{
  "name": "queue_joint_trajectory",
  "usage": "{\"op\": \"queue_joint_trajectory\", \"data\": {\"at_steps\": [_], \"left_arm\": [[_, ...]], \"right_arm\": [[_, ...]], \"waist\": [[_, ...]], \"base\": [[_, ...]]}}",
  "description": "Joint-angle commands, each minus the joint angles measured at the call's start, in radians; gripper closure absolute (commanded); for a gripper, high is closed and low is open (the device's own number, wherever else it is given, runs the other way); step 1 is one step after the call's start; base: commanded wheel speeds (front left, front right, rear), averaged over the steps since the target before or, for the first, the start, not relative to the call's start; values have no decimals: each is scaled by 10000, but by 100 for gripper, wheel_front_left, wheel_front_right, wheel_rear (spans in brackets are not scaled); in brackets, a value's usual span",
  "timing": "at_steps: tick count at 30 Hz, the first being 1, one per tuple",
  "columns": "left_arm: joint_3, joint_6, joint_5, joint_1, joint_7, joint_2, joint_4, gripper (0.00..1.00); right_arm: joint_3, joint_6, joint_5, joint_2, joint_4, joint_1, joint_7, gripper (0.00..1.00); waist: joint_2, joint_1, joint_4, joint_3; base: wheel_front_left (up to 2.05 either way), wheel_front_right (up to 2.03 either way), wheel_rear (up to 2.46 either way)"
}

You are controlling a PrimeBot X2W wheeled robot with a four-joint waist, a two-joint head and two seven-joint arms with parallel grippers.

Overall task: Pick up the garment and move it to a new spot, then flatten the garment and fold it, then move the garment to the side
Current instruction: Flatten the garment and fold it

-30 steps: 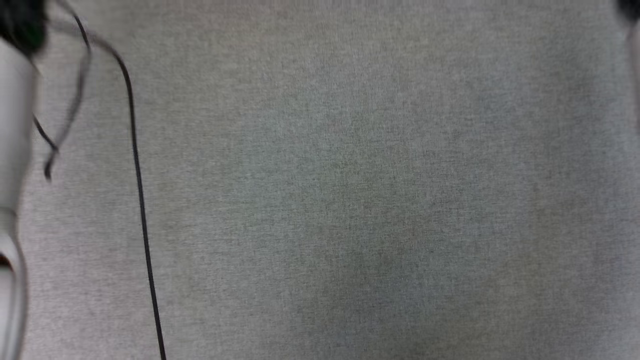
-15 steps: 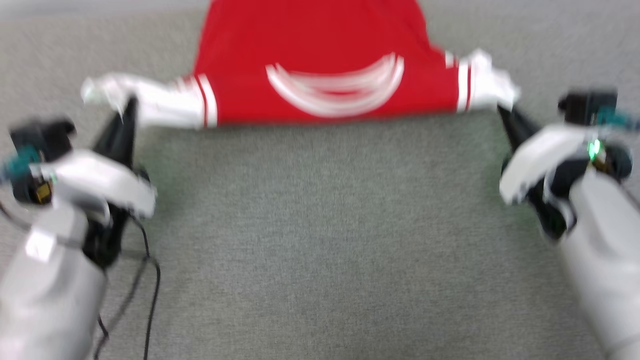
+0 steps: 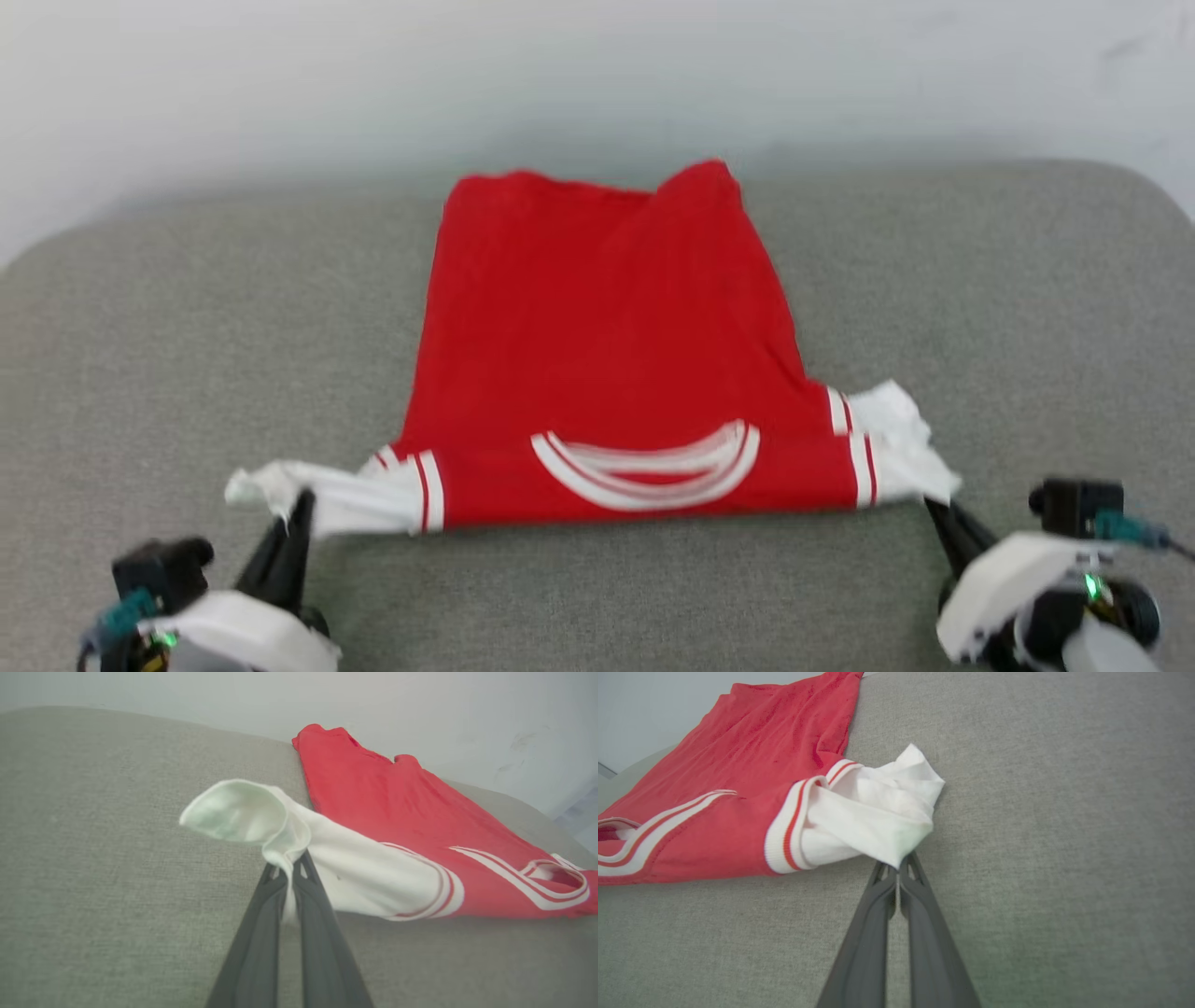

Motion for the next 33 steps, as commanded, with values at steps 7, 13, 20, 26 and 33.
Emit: {"op": "queue_joint_trajectory", "data": {"at_steps": [7, 13, 20, 26, 33], "left_arm": [[-81, 115, 134, 1595, -70, -302, -72, 100], [-248, 180, 467, 2195, -70, -533, -158, 100], [-329, 472, 1250, 2402, -70, -906, -713, 100], [-220, 564, 1629, 2203, -69, -1154, -1343, 100], [-382, 487, 2051, 1723, -71, -1420, -1872, 100]], "right_arm": [[-1393, -14, -1060, 673, -1938, 2719, 926, 100], [-2023, -14, -2245, 1295, -3379, 4431, 1845, 100], [-1978, -12, -2526, 1611, -4336, 4772, 2113, 0], [-2158, -11, -2204, 1665, -4796, 3774, 1698, 0], [-2861, -9, -2091, 1260, -3557, 1229, 1483, 0]], "waist": [[-1, 4, 183, -921], [-1, 4, 319, -1067], [-1, 4, 373, -1196], [-1, 4, 656, -1095], [-1, 4, 1273, -544]], "base": [[0, 0, 0], [0, 0, 0], [0, 0, 0], [0, 0, 0], [0, 0, 0]]}}
